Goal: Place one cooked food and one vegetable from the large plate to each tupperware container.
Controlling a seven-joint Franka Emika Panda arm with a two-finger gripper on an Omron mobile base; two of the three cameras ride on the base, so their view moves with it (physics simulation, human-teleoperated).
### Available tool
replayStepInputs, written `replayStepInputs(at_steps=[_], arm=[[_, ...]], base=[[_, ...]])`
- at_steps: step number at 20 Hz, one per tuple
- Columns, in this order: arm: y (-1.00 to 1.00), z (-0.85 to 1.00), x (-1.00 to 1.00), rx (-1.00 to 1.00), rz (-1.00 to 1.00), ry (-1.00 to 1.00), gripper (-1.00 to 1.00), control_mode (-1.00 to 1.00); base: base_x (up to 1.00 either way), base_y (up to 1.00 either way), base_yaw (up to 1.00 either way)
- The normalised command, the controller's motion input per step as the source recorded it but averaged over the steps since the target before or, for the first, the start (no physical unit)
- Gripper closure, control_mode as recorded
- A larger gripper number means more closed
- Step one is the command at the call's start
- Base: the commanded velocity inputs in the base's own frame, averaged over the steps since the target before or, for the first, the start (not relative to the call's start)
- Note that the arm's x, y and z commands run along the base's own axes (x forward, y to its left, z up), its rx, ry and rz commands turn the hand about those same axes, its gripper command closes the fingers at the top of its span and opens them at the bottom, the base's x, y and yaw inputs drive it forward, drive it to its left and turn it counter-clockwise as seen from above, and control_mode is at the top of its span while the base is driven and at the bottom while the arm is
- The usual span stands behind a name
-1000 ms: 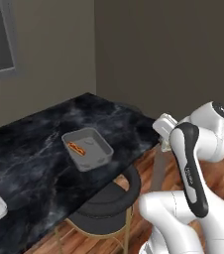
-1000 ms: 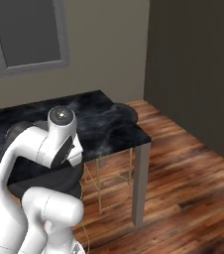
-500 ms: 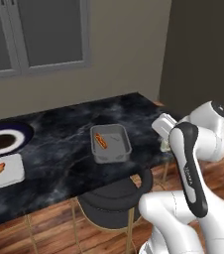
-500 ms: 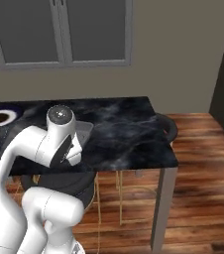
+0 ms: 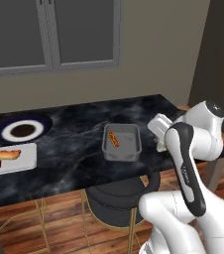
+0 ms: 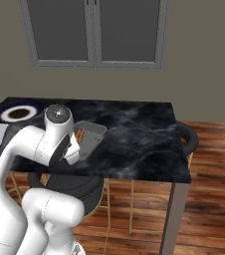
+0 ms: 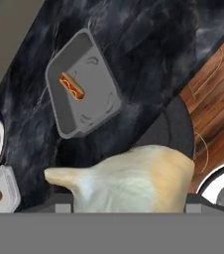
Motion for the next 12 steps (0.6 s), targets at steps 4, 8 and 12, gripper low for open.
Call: replayStepInputs(at_steps=[4,8,12], arm=[[0.00,-0.15,1.00,0.00,0.03,0.09,1.00,-1.00],[0.06,-0.39,1.00,-0.02,0.03,0.10,1.00,-1.00],[0.06,-0.58,1.00,-0.05,0.04,0.16,1.00,-1.00]], base=[[0.00,0.00,0.00],[0.00,0.00,0.00],[0.00,0.00,0.00]])
